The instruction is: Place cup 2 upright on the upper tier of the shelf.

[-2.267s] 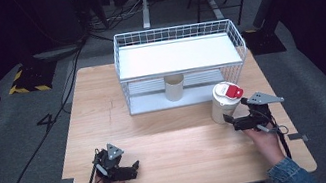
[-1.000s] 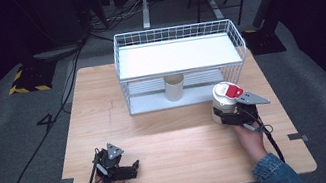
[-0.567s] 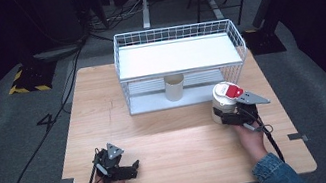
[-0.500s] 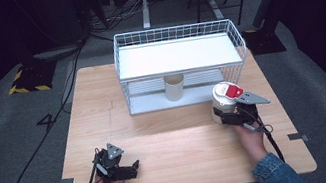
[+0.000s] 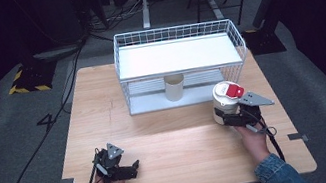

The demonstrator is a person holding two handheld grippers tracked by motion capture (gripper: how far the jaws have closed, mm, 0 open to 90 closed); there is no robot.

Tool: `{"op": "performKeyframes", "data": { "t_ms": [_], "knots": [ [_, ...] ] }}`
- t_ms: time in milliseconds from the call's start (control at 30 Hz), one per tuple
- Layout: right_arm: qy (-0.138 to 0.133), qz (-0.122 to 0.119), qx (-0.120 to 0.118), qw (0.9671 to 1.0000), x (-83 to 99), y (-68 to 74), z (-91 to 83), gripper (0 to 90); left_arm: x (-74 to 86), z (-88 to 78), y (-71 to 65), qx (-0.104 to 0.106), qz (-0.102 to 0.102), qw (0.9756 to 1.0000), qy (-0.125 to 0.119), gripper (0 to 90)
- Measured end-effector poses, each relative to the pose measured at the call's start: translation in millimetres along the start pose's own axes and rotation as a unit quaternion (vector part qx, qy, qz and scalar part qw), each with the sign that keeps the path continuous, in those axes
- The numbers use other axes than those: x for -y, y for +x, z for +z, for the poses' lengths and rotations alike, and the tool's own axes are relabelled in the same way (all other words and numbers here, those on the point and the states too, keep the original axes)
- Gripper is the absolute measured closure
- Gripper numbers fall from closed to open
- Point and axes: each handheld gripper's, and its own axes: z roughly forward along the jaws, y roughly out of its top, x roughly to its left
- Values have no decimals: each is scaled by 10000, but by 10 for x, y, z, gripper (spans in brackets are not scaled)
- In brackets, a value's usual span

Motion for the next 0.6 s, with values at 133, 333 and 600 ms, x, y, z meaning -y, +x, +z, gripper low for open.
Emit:
{"op": "performKeyframes", "data": {
  "t_ms": [133,333,600],
  "knots": [
    [-38,34,-35,10000,-29,-5,-50,140,0,1,0,0,-2,10000,-5,14],
    [-105,68,-113,9999,-121,-20,-143,140,0,1,0,0,-3,10000,-5,14],
    [-252,81,-202,9994,-259,13,-281,140,0,1,0,0,-2,10000,-7,14]
  ]
}}
